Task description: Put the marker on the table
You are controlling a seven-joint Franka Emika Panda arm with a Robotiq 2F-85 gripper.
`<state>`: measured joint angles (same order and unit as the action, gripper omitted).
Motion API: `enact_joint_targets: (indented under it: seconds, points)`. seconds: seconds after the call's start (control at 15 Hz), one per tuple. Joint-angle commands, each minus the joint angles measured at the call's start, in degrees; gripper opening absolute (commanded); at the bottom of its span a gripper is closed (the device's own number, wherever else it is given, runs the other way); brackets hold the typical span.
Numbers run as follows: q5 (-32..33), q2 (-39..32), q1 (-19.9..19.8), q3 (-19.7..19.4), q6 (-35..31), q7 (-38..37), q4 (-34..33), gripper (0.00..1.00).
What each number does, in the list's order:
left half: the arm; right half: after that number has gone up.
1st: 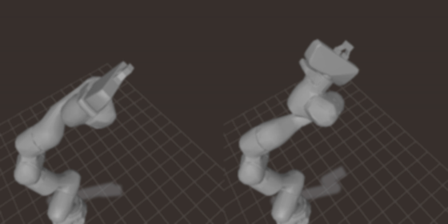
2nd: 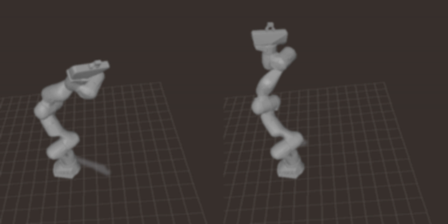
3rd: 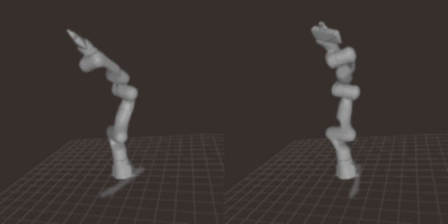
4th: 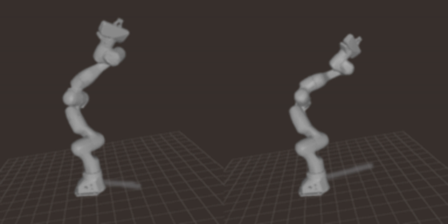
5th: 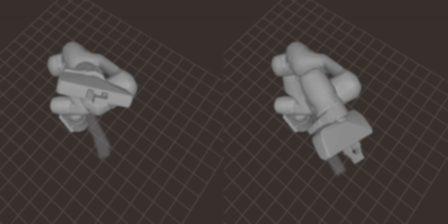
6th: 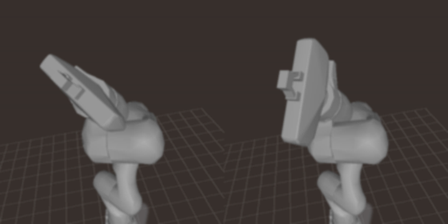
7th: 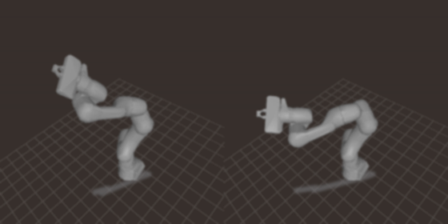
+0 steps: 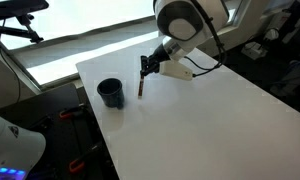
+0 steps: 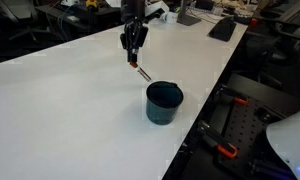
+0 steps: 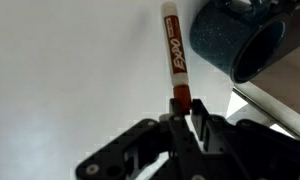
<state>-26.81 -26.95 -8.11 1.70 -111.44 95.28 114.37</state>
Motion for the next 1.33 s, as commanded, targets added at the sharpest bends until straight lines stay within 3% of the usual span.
enact_joint_targets:
  seconds: [0.0,0.87,0.93,1.27]
  points:
    - [1.3,-3.7,-0.7,0.5,-0.7,-1.1,-2.1,0.04]
    - [4.2,-10.1,-1.4,0.8,-0.5,-6.3,-5.9,0.04]
    - [3.6,-9.8,-2.2,1.3,-0.9,-4.5,-4.9,0.16]
    - [4.0,-10.0,-2.2,1.4,-0.9,-5.1,-5.2,0.16]
